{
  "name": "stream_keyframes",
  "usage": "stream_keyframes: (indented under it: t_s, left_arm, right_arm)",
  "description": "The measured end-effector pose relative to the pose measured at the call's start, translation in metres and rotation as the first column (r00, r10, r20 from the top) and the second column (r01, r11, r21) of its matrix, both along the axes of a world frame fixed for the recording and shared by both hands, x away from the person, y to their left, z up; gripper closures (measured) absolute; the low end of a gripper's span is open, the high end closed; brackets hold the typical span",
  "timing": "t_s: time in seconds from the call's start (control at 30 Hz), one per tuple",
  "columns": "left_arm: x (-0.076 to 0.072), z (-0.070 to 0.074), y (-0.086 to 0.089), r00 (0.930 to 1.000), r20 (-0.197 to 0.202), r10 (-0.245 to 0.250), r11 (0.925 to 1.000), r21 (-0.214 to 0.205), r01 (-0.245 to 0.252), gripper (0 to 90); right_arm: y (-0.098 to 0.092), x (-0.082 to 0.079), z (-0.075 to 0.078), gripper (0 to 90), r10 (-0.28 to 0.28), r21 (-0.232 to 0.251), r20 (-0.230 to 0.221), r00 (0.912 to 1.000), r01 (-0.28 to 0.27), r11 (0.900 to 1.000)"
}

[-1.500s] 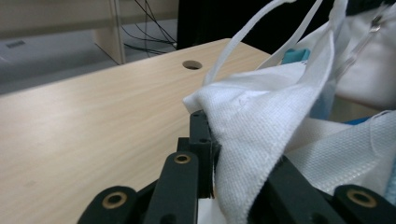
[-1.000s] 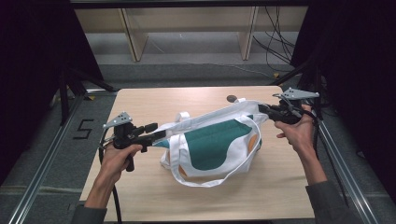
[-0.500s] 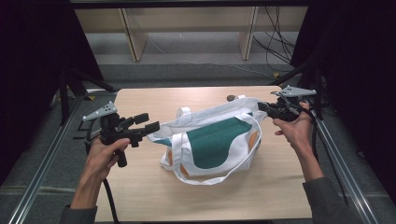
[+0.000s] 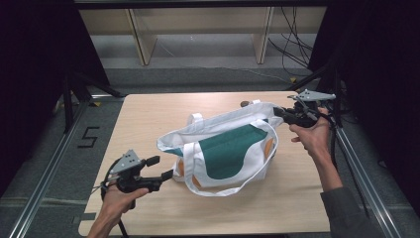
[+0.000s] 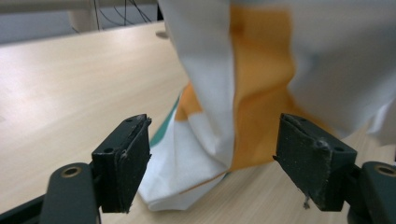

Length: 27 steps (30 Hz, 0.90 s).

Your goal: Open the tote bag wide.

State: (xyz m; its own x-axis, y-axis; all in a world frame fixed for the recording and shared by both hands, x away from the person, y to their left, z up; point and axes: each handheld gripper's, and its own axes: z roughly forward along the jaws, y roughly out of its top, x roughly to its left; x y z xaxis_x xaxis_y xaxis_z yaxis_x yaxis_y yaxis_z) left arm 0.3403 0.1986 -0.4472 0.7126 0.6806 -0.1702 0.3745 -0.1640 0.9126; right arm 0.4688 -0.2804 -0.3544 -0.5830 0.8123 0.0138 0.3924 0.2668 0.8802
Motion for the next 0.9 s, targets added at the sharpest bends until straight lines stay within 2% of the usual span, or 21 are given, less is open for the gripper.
stream_keyframes:
  t_s: [0.07,0.1,0.17,0.23,0.27,0.33,0.37,0.4,0.43,0.47,0.5,0.53,0.57,0.63,0.67,0.7,0.73,0.77,0.83,0.87,0.9]
  left_arm:
    - [0.006,-0.009,-0.007,0.9999,-0.012,0.008,0.9997,0.022,-0.008,25.1]
    - [0.009,-0.012,-0.011,0.9998,-0.012,0.013,0.9994,0.031,-0.013,25.5]
    - [0.018,-0.018,-0.016,0.9999,-0.009,0.009,0.9994,0.034,-0.009,27.5]
    - [0.028,-0.026,-0.021,0.9992,-0.022,-0.032,0.9991,0.029,0.032,33.4]
    - [0.031,-0.03,-0.027,0.9969,-0.037,-0.069,0.9976,0.005,0.069,40.9]
    - [0.036,-0.033,-0.034,0.9925,-0.026,-0.119,0.9929,0.004,0.119,59.7]
    - [0.038,-0.033,-0.037,0.9916,-0.019,-0.128,0.9916,0.018,0.128,69.5]
    - [0.04,-0.033,-0.04,0.9906,-0.027,-0.134,0.9909,0.011,0.134,75.7]
    - [0.04,-0.033,-0.04,0.9906,-0.027,-0.134,0.9909,0.011,0.134,78.8]
    - [0.045,-0.032,-0.043,0.9942,-0.052,-0.094,0.9956,0.001,0.094,81.1]
    - [0.049,-0.032,-0.041,0.9956,-0.065,-0.067,0.9976,-0.024,0.065,82.1]
    - [0.053,-0.033,-0.041,0.996,-0.074,-0.051,0.9976,-0.051,0.047,82.6]
    - [0.058,-0.034,-0.039,0.9942,-0.107,-0.011,0.9966,-0.082,0.002,82.8]
    - [0.07,-0.038,-0.034,0.9919,-0.125,0.021,0.9907,-0.131,-0.038,82.9]
    - [0.076,-0.039,-0.033,0.9903,-0.135,0.032,0.9889,-0.14,-0.051,83.0]
    - [0.082,-0.041,-0.033,0.9893,-0.143,0.029,0.9873,-0.15,-0.051,83.1]
    - [0.086,-0.042,-0.034,0.9889,-0.141,0.045,0.9866,-0.149,-0.066,83.2]
    - [0.09,-0.043,-0.035,0.9877,-0.148,0.051,0.9871,-0.142,-0.073,83.3]
    - [0.094,-0.044,-0.038,0.9888,-0.14,0.051,0.9865,-0.147,-0.072,83.3]
    - [0.099,-0.048,-0.04,0.987,-0.145,0.07,0.9849,-0.147,-0.092,83.3]
    - [0.101,-0.049,-0.041,0.9876,-0.146,0.058,0.9852,-0.151,-0.08,83.3]
  right_arm:
    - [0.001,0.001,0.0,88.5,-0.008,0.015,0.023,0.9997,0.007,0.9999]
    - [0.001,0.0,0.0,88.5,-0.011,0.023,0.011,0.9999,0.01,0.9997]
    - [0.001,0.0,0.0,88.5,-0.003,0.018,0.026,0.9997,0.003,0.9998]
    - [0.0,0.0,0.001,88.5,0.012,-0.003,0.02,0.9997,-0.012,0.9999]
    - [0.0,0.001,0.001,88.5,0.023,0.007,0.024,0.9994,-0.024,0.9997]
    - [0.0,0.001,0.001,88.5,0.018,0.002,0.029,0.9994,-0.018,0.9998]
    - [0.0,0.0,0.002,88.5,0.013,-0.002,0.032,0.9994,-0.013,0.9999]
    - [0.001,-0.001,0.003,88.5,0.0,0.003,0.011,0.9999,0.0,1.0]
    - [0.001,0.0,0.002,88.5,-0.012,0.005,0.034,0.9993,0.012,0.9999]
    - [-0.001,0.001,0.003,88.5,-0.01,-0.001,0.022,0.9997,0.01,0.9999]
    - [-0.001,0.002,0.003,88.5,-0.018,0.005,0.029,0.9994,0.018,0.9998]
    - [-0.002,0.003,0.003,88.5,-0.017,-0.004,0.016,0.9997,0.017,0.9998]
    - [-0.004,0.005,0.003,88.5,-0.016,-0.013,0.026,0.9995,0.016,0.9998]
    - [-0.003,0.007,0.003,88.5,-0.032,0.009,0.004,0.9995,0.032,0.9994]
    - [-0.004,0.011,0.001,88.5,-0.034,-0.003,0.034,0.9989,0.034,0.9994]
    - [-0.004,0.012,0.001,88.5,-0.04,0.008,0.003,0.9992,0.04,0.9992]
    - [-0.004,0.014,0.0,88.5,-0.048,0.0,-0.001,0.9989,0.048,0.9989]
    - [-0.004,0.018,-0.002,88.5,-0.048,-0.006,0.016,0.9987,0.048,0.9988]
    - [-0.003,0.02,-0.004,88.5,-0.058,-0.002,-0.003,0.9983,0.058,0.9983]
    - [-0.003,0.025,-0.009,88.5,-0.078,0.001,-0.018,0.9968,0.078,0.9969]
    - [-0.005,0.028,-0.012,88.5,-0.07,-0.018,-0.007,0.9975,0.07,0.9974]
